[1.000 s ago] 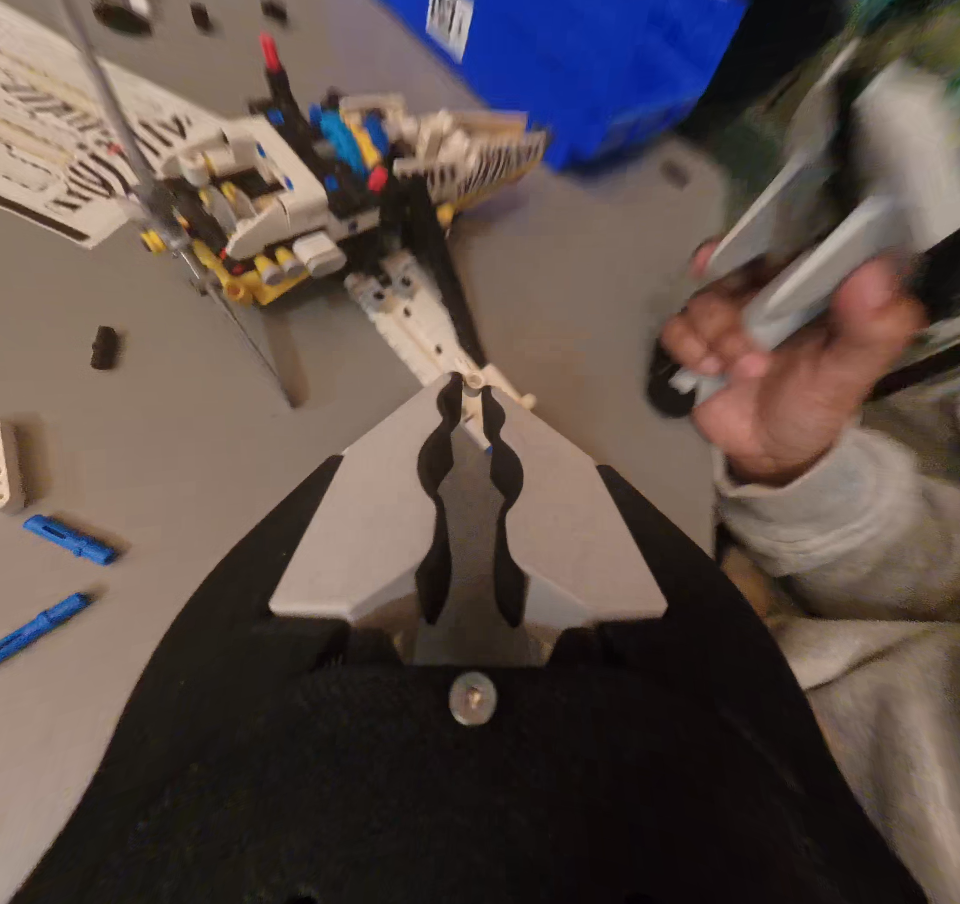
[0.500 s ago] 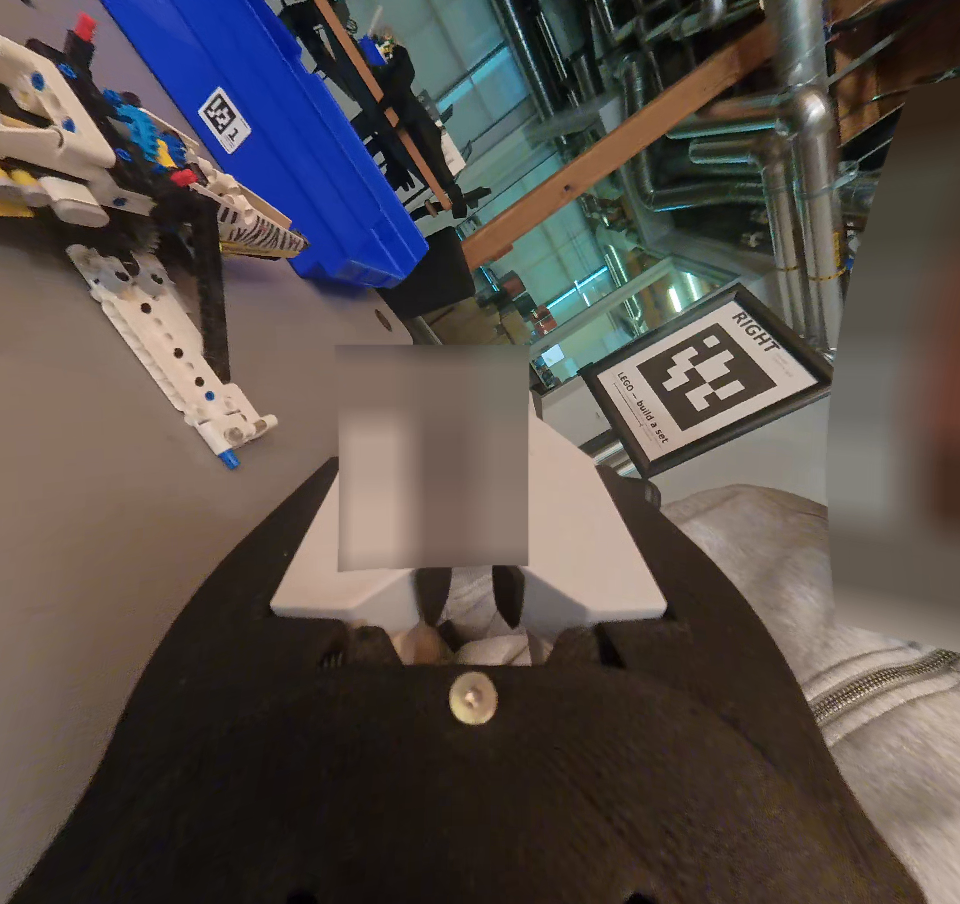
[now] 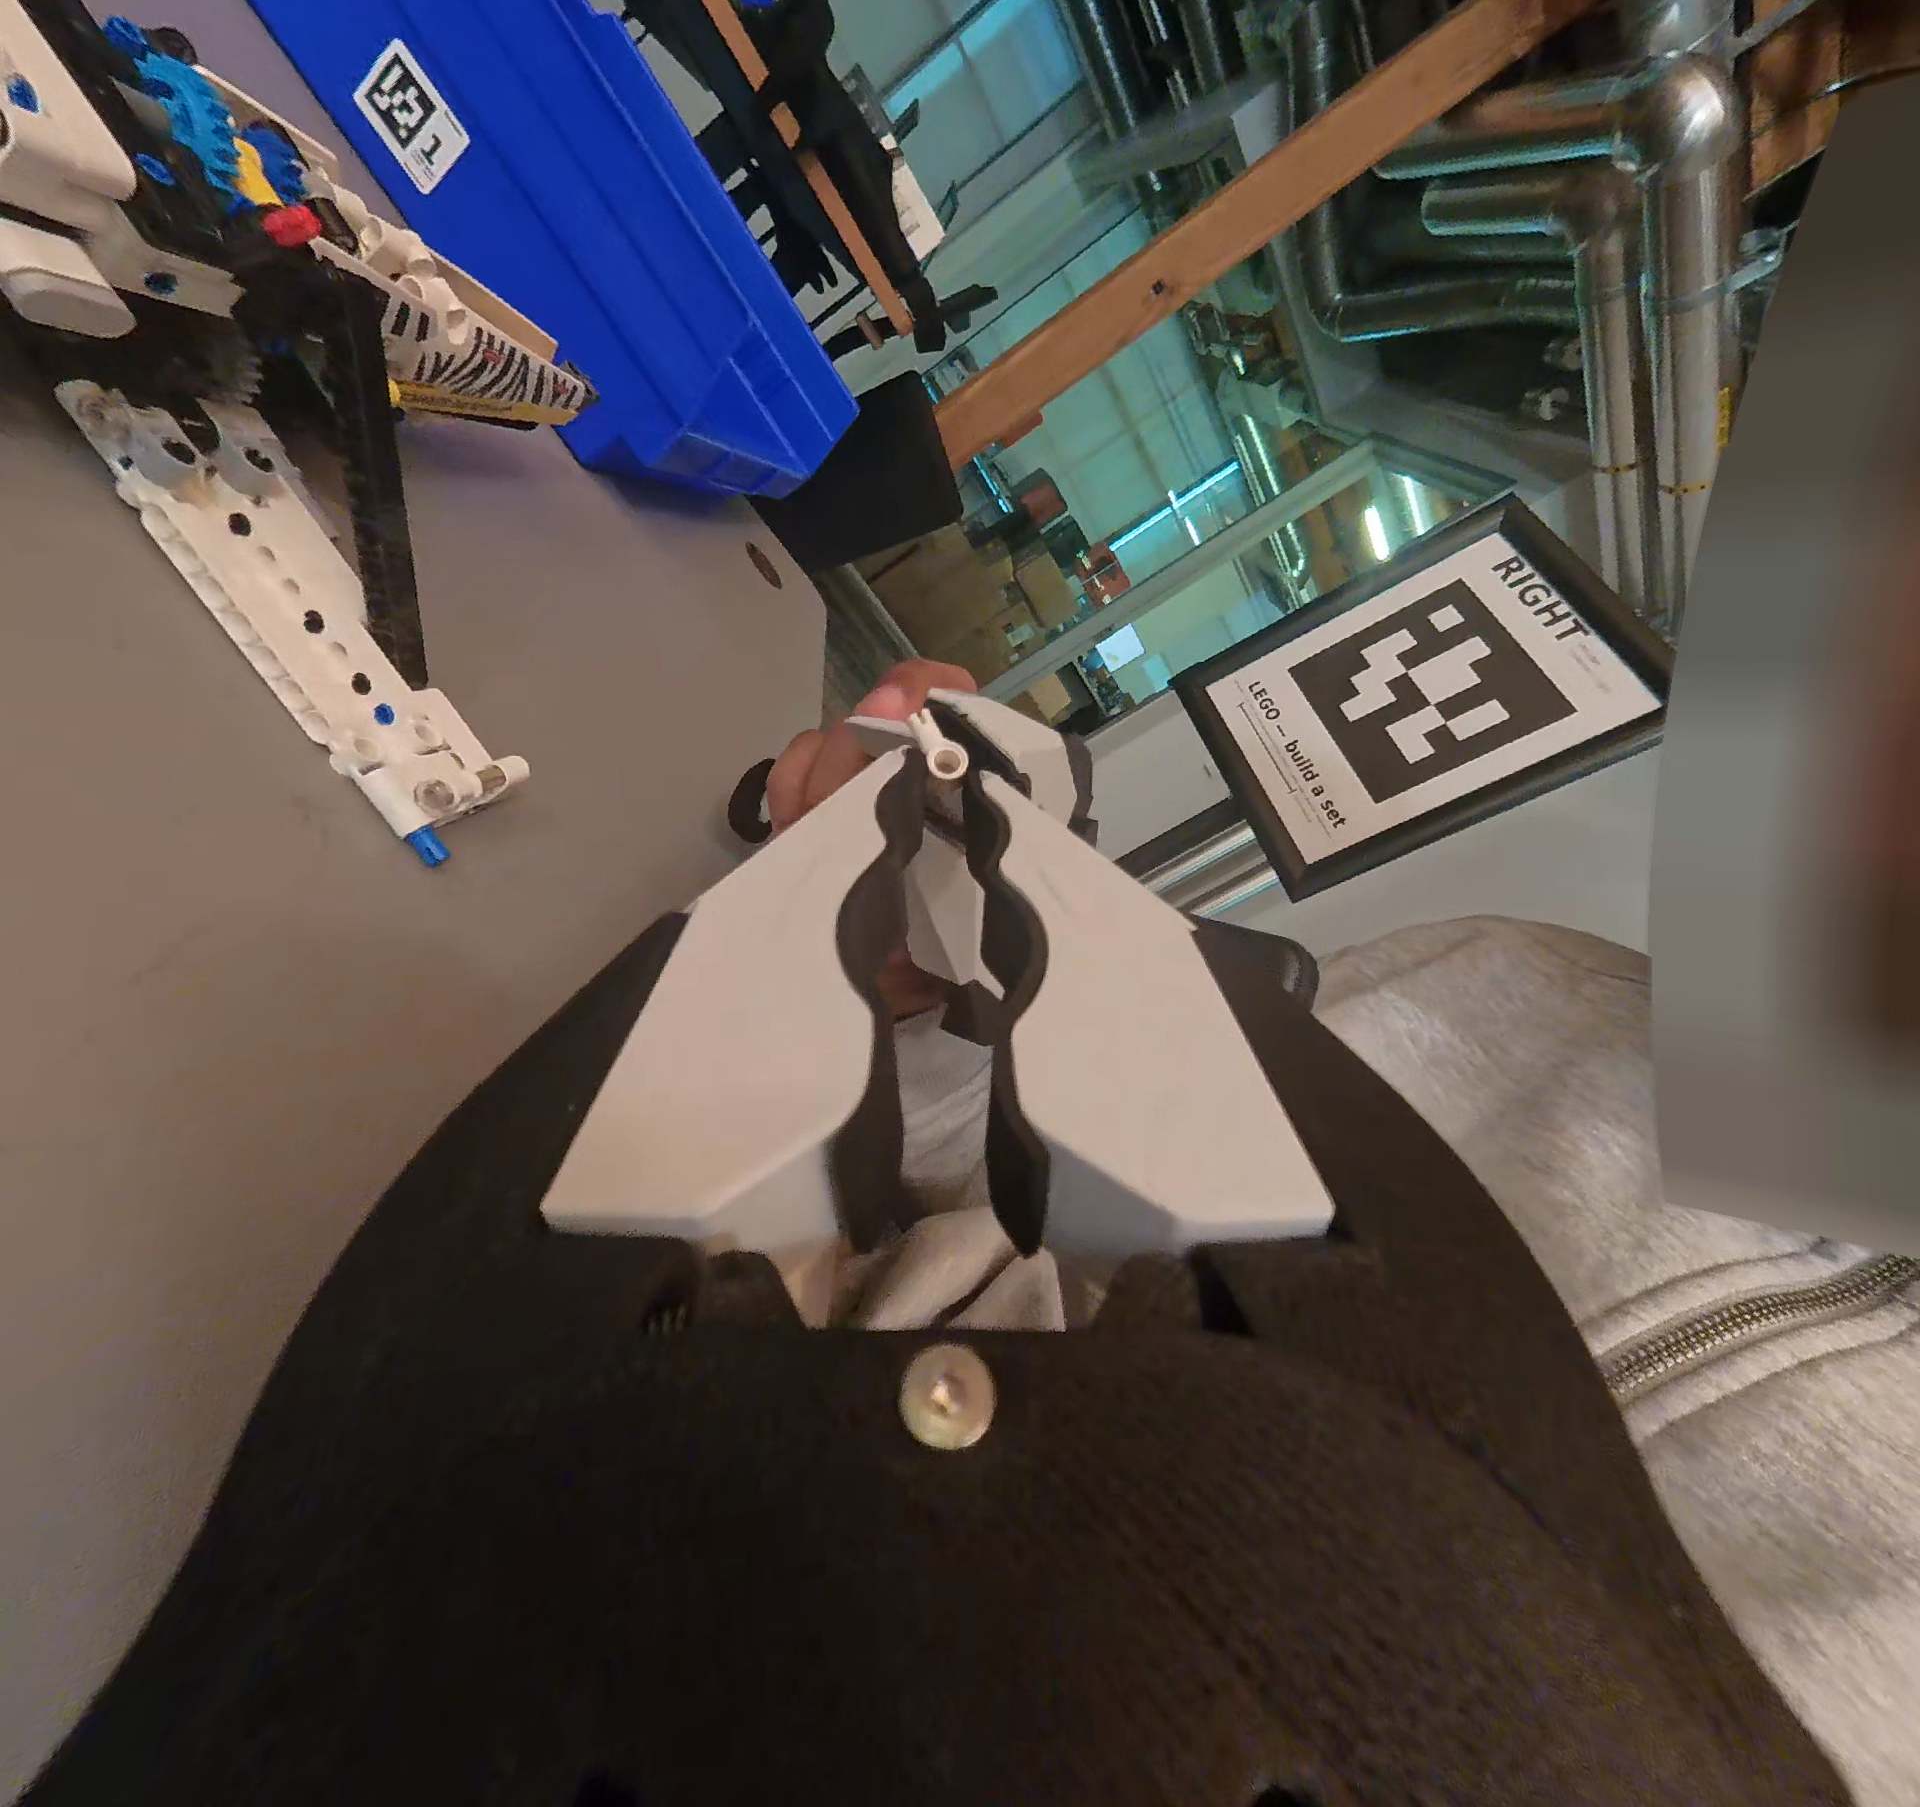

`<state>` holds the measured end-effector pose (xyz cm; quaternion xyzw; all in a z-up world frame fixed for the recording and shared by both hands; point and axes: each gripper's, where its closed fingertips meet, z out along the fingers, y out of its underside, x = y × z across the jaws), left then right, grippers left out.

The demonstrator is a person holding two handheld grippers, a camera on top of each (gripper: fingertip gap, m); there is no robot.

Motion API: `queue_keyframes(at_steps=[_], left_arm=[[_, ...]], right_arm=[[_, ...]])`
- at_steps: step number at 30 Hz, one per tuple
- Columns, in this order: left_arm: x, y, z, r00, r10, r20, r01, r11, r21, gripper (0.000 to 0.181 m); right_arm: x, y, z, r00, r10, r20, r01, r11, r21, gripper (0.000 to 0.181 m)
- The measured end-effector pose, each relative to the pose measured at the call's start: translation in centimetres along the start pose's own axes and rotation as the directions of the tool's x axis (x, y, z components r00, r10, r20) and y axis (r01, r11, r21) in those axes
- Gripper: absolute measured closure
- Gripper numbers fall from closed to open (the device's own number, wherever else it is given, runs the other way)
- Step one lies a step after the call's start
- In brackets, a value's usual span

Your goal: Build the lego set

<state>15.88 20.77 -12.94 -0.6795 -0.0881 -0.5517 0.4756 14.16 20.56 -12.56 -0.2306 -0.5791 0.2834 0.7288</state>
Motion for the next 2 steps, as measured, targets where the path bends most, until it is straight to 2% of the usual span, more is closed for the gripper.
queue_keyframes(at_steps=[1, 2], left_arm=[[-0.14, 0.02, -0.01, 1.0, 0.005, 0.008, -0.005, 1.0, -0.003, 0.177], [-0.25, 0.03, -0.02, 1.0, 0.006, 0.012, -0.006, 1.0, -0.007, 0.177]], right_arm=[[-0.07, 0.12, 0.04, 1.0, -0.004, 0.001, 0.004, 1.0, -0.006, 0.165], [-0.12, 0.2, 0.08, 1.0, -0.006, 0.001, 0.006, 1.0, -0.01, 0.166]])
